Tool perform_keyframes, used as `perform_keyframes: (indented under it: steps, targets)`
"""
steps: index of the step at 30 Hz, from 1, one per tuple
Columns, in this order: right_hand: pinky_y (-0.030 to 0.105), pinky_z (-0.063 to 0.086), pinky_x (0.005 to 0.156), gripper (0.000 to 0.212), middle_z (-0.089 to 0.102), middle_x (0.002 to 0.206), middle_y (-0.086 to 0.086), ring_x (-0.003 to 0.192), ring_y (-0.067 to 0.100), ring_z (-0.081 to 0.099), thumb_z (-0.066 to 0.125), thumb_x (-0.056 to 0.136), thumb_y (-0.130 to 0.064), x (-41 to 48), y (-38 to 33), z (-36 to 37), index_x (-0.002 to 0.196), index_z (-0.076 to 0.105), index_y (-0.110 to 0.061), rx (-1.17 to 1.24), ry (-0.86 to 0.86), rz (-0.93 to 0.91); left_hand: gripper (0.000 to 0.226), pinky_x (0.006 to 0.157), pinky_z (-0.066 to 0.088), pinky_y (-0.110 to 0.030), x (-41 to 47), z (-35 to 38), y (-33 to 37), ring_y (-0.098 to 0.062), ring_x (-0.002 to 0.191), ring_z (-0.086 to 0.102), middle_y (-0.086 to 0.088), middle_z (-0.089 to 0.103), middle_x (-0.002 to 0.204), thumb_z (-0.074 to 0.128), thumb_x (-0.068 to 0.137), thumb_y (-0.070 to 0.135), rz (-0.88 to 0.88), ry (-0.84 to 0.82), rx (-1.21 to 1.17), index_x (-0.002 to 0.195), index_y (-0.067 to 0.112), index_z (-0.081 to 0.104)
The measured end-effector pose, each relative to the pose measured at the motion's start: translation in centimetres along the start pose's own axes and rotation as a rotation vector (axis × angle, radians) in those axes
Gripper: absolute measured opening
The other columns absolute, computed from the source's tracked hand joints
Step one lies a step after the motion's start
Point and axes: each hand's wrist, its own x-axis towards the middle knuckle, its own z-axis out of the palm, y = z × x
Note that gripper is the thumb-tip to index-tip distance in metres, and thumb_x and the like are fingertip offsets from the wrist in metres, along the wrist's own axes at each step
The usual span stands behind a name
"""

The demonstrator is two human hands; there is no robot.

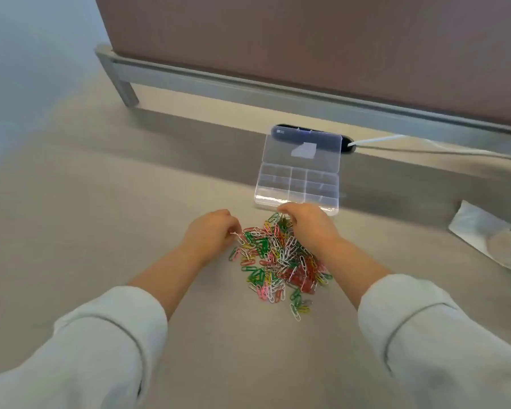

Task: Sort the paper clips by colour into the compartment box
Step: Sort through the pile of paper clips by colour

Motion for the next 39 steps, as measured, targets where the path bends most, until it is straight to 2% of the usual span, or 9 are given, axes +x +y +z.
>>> perform_keyframes:
  steps: [4, 8, 13, 16, 21, 24, 28, 33, 39]
  targets:
    - [0.043, 0.051, 0.085, 0.051, 0.058, 0.119, 0.015, 0.103, 0.033, 0.057, 0.039, 0.086, 0.009, 0.4, 0.0, 1.1, 0.128, 0.047, -0.02, -0.071, -0.046, 0.011, 0.023, 0.078, 0.043, -0.027, 0.1, 0.4, -0.6, -0.019, 0.101, 0.057, -0.001, 0.059, 0.108, 0.058, 0.088, 0.025, 0.03, -0.076, 0.012, 0.108, 0.023, 0.068]
    - [0.041, 0.051, 0.083, 0.036, 0.064, 0.111, 0.012, 0.099, 0.03, 0.059, 0.041, 0.09, 0.004, 0.4, 0.6, 1.6, 0.118, 0.054, -0.015, -0.015, 0.03, 0.049, 0.02, 0.079, 0.044, -0.029, 0.3, 0.7, -0.7, -0.019, 0.101, 0.057, -0.001, 0.059, 0.107, 0.059, 0.087, 0.025, 0.032, -0.07, 0.022, 0.104, 0.019, 0.068]
    - [0.036, 0.051, 0.084, 0.024, 0.067, 0.107, 0.005, 0.1, 0.024, 0.06, 0.055, 0.088, -0.004, 0.3, 1.3, 1.1, 0.109, 0.06, -0.014, 0.017, -0.009, 0.112, 0.02, 0.079, 0.044, -0.03, 0.6, 0.4, -0.9, -0.02, 0.098, 0.057, -0.003, 0.058, 0.105, 0.061, 0.086, 0.029, 0.004, -0.105, 0.048, 0.097, 0.014, 0.067]
    - [0.036, 0.051, 0.084, 0.02, 0.067, 0.106, 0.005, 0.099, 0.023, 0.059, 0.061, 0.087, -0.01, 0.2, 1.3, 0.9, 0.106, 0.063, -0.015, 0.011, -0.058, 0.13, 0.017, 0.08, 0.043, -0.03, 0.7, 0.2, -0.9, -0.022, 0.096, 0.058, -0.005, 0.059, 0.104, 0.063, 0.084, 0.024, -0.012, -0.092, 0.009, 0.096, 0.012, 0.064]
    - [0.034, 0.05, 0.084, 0.018, 0.067, 0.097, 0.004, 0.092, 0.019, 0.059, 0.067, 0.083, -0.015, -0.3, 1.6, 0.6, 0.101, 0.065, -0.012, 0.074, -0.054, 0.136, 0.017, 0.073, 0.043, -0.029, -0.3, 0.4, -0.3, -0.021, 0.095, 0.055, -0.003, 0.058, 0.101, 0.065, 0.079, 0.018, 0.106, 0.008, -0.039, 0.095, 0.018, 0.069]
    - [0.029, 0.048, 0.08, 0.016, 0.067, 0.09, 0.002, 0.083, 0.015, 0.056, 0.071, 0.08, -0.017, -0.5, 1.8, 0.4, 0.094, 0.066, -0.013, 0.135, -0.022, 0.152, 0.017, 0.073, 0.044, -0.029, -0.8, 0.4, -0.1, -0.019, 0.095, 0.058, -0.002, 0.061, 0.1, 0.066, 0.08, 0.023, 0.169, -0.103, 0.006, 0.096, 0.021, 0.072]
    - [0.028, 0.048, 0.083, 0.018, 0.066, 0.09, 0.003, 0.082, 0.014, 0.057, 0.067, 0.082, -0.006, -0.9, 1.7, 0.2, 0.099, 0.066, -0.012, 0.212, -0.005, 0.136, 0.019, 0.074, 0.044, -0.028, -0.8, 0.2, 0.1, -0.018, 0.097, 0.058, 0.001, 0.06, 0.105, 0.059, 0.086, 0.027, 0.144, -0.157, 0.108, 0.102, 0.023, 0.069]
    - [0.026, 0.044, 0.083, 0.03, 0.065, 0.105, 0.002, 0.085, 0.011, 0.052, 0.053, 0.09, -0.005, -1.5, 0.9, 0.6, 0.117, 0.061, -0.016, 0.178, -0.017, 0.061, 0.018, 0.076, 0.043, -0.028, -0.8, -0.2, 0.2, -0.02, 0.102, 0.056, 0.0, 0.057, 0.108, 0.054, 0.087, 0.024, 0.094, -0.143, 0.201, 0.102, 0.02, 0.064]
    - [0.028, 0.044, 0.09, 0.026, 0.061, 0.112, 0.003, 0.104, 0.018, 0.055, 0.043, 0.093, -0.003, -2.2, -0.9, 1.5, 0.105, 0.065, -0.012, 0.166, -0.002, -0.04, 0.023, 0.078, 0.042, -0.029, -0.8, 0.1, 0.4, -0.022, 0.104, 0.056, -0.002, 0.057, 0.109, 0.055, 0.088, 0.028, 0.117, -0.135, 0.214, 0.108, 0.024, 0.064]
